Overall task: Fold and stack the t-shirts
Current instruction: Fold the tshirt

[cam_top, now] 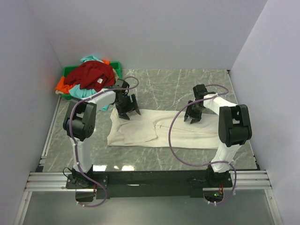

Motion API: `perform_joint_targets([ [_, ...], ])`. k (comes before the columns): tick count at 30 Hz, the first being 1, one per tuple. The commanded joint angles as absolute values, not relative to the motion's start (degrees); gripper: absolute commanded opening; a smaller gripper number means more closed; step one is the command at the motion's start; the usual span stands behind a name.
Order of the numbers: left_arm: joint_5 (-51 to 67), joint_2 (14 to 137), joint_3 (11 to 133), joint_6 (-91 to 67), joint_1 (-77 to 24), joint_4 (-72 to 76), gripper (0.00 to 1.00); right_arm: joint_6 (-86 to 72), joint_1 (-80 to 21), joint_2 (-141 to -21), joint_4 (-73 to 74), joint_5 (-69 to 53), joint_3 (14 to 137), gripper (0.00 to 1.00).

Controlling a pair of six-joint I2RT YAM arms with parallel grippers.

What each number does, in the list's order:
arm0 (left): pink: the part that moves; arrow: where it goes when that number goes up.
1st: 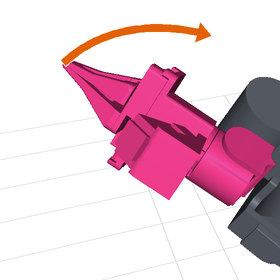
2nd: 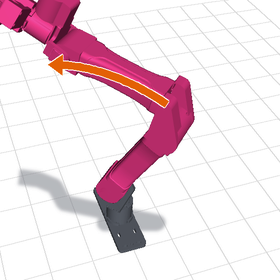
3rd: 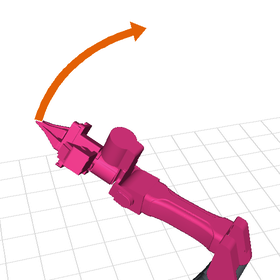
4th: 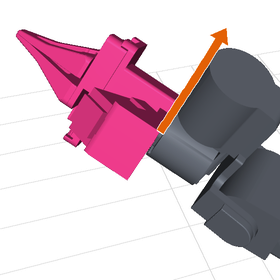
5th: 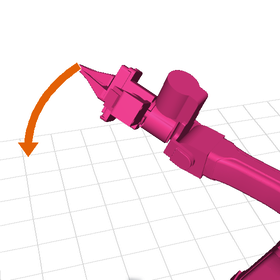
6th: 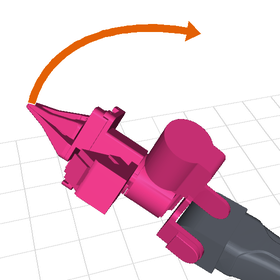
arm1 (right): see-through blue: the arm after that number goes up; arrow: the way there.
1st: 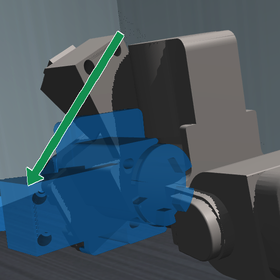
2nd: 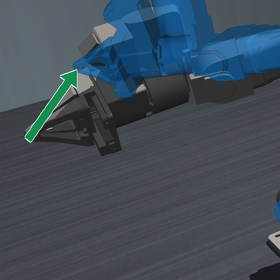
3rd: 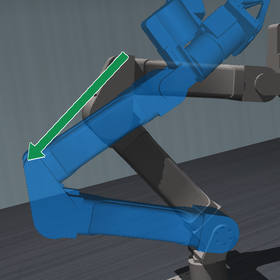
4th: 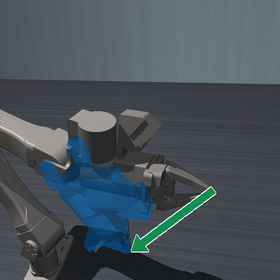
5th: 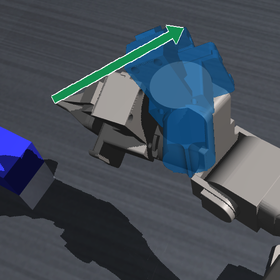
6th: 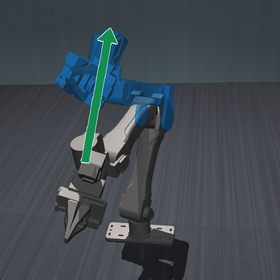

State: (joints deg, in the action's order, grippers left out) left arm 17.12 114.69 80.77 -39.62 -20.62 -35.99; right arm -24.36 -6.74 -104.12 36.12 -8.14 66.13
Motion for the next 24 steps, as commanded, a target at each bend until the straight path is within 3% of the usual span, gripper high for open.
perform_joint_targets([
  [1,15.8,118.8,82.8,-36.6,-21.1,-36.3,0.80,-23.4,-6.3,-105.7,36.1,-7.8,66.2,0.50],
  [8,14.2,127.9,93.5,-34.4,-21.6,-39.0,0.80,-23.1,-5.6,-106.6,40.2,-4.9,67.7,0.50],
  [17,12.9,142.3,118.7,-34.2,-22.3,-44.5,0.81,-24.0,-5.4,-105.2,45.5,-0.4,69.5,0.50],
  [24,19.7,147.7,125.2,-36.0,-22.2,-33.2,0.83,-25.6,-5.7,-102.2,47.3,-0.6,67.4,0.50],
])
